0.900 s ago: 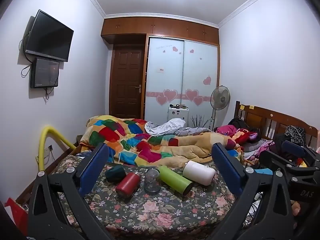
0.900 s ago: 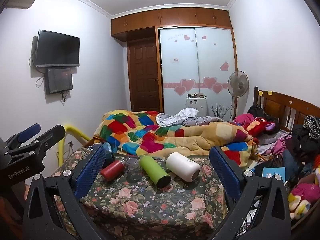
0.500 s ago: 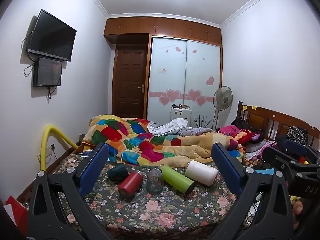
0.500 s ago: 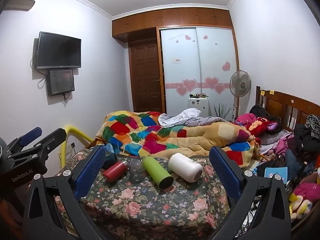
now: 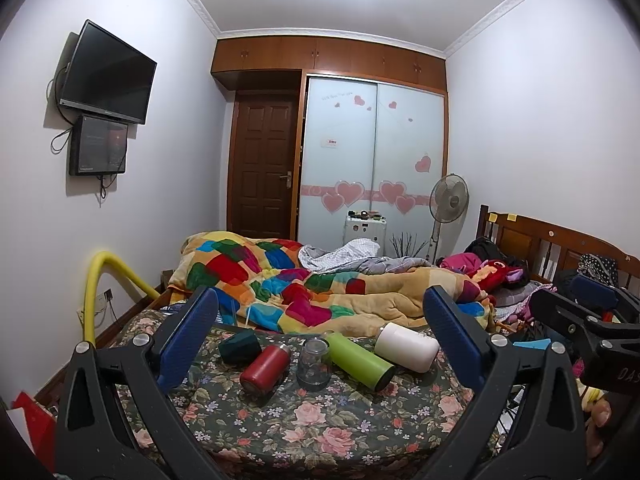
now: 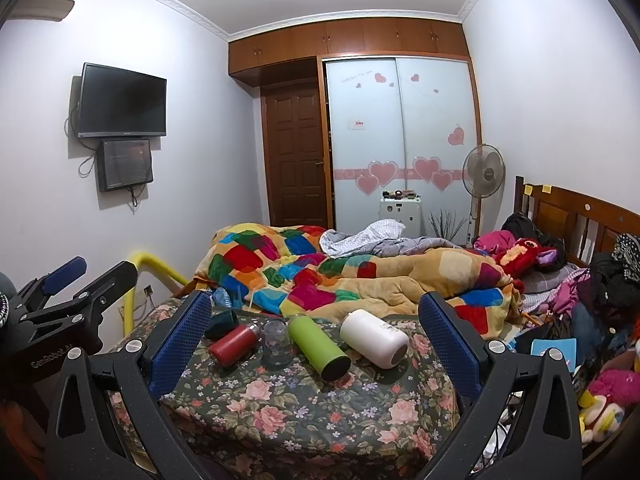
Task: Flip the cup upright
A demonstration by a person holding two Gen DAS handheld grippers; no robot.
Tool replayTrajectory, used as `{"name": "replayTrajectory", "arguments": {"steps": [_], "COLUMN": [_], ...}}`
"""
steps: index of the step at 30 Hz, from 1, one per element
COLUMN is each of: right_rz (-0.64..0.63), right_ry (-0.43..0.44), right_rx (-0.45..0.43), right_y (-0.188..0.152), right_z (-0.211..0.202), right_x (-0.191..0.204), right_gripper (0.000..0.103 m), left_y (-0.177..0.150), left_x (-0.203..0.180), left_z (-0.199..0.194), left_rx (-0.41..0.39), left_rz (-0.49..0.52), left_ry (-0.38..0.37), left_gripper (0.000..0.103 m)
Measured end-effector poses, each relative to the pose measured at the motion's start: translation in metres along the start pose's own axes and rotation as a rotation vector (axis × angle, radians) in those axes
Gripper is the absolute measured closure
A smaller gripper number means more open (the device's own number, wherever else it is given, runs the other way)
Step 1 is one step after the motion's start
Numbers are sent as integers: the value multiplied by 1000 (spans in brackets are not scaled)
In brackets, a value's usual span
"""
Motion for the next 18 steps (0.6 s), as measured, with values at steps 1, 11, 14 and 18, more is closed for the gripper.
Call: {"name": "replayTrajectory", "arguments": {"steps": [1, 11, 14, 18], "right_rz": [0, -3, -5, -8], "right_ry": [0, 3, 4, 4], "right_rx": [-1, -11, -12, -13], "right_y": [0, 1, 1, 2], "right_z": [0, -3, -3, -2], "right_x": [0, 2, 3, 5], "right_gripper": [0, 0, 0, 0], "left_y": [0, 0, 0, 1], "left_x": [0, 2, 3, 4], "left_z": [0, 0, 0, 1], "left_rx": [0, -1, -4, -5], "left_rz": [0, -2, -3, -4], "left_ry": [0, 3, 3, 5], "left_gripper": [0, 0, 0, 0]}}
Point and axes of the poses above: each gripper's, at about its wrist camera, not at the fingertips, and z roughly the way its jaws point, x to its left, y to its top, the point moved 6 cm from there along z, roughly the way its jaws point, and after that the axes turned 3 degrees about z, right-handed, at the moved point
